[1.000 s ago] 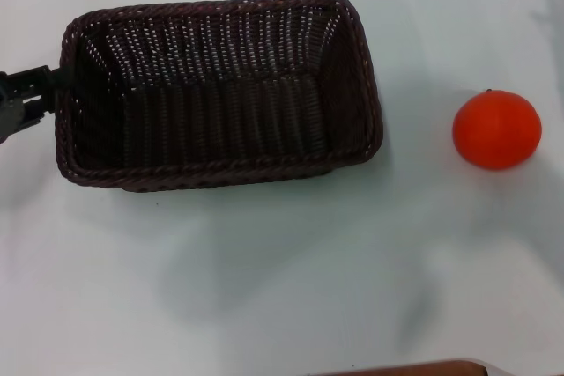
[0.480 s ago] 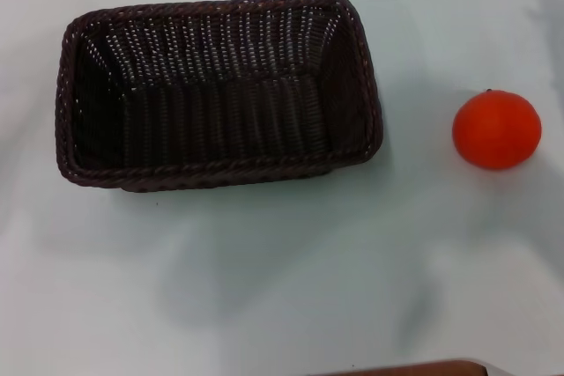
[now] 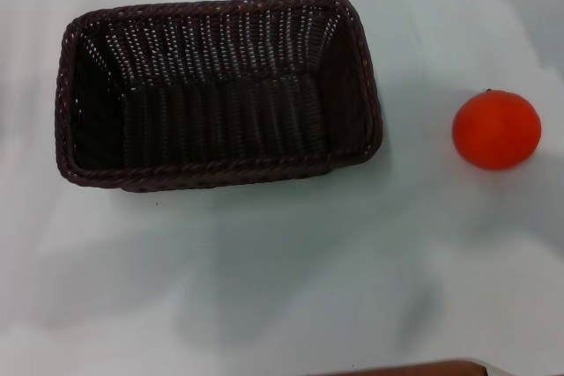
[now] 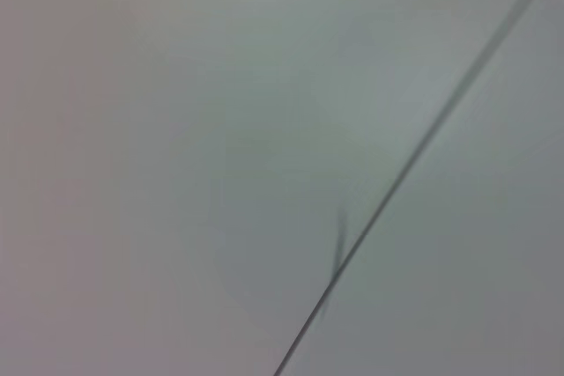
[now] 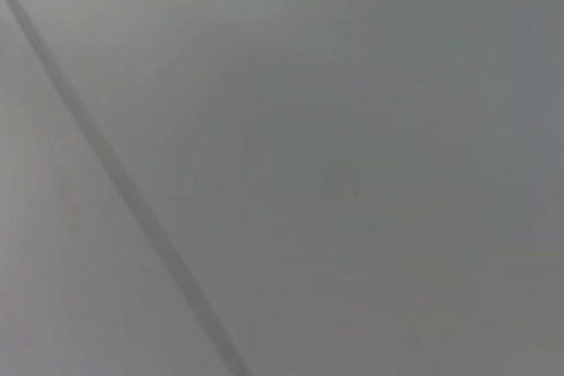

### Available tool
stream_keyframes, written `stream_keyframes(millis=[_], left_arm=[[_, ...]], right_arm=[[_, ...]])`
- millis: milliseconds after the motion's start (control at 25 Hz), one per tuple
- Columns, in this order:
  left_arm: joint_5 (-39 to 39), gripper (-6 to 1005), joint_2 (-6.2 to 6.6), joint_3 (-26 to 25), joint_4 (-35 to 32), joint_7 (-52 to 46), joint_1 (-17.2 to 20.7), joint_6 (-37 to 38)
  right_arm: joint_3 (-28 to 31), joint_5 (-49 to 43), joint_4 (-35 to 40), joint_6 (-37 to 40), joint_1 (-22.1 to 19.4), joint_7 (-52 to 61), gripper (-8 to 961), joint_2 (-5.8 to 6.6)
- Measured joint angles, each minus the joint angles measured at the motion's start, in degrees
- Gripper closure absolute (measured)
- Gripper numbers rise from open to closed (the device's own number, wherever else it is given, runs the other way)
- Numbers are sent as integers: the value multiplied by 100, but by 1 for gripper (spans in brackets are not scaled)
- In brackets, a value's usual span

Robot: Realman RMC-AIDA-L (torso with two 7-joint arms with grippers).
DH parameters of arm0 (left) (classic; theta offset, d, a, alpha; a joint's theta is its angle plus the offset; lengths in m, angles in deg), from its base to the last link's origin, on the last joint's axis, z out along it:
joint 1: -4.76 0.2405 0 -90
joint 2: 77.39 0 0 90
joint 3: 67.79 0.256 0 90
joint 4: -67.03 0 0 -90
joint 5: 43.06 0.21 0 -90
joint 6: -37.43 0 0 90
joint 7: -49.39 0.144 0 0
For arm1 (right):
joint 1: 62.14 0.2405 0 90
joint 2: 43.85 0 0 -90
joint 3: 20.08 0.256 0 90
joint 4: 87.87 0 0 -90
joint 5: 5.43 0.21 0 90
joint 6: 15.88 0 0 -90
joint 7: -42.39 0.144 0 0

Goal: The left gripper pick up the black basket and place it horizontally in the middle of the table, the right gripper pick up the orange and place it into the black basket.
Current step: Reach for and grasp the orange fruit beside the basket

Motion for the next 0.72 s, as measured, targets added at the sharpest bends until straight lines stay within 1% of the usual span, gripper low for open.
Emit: stream_keyframes(millis=[80,200,280,440,520,640,720], left_arm=[[-301,507,-1,-1,430,1091,3,406],[-479,509,-15,-3,731,1991,-20,671],[-491,509,-18,15,803,2159,-58,677],[-494,509,-7,25,855,2224,-149,597],[-495,509,1,38,860,2242,-179,580],[-498,509,6,33,862,2244,-199,579],[-499,509,6,26,866,2245,-202,577]], right_arm=[[-236,-596,603,181,-36,635,100,73],[-532,-1719,1548,566,-32,1598,100,177],[-665,-2628,2292,824,25,2217,101,223],[-761,-4152,3544,1279,285,3164,101,247],[-763,-4711,3885,1616,470,3468,101,310],[-755,-5456,4133,2277,785,3740,102,412],[-773,-6025,4214,2615,984,3790,102,429]])
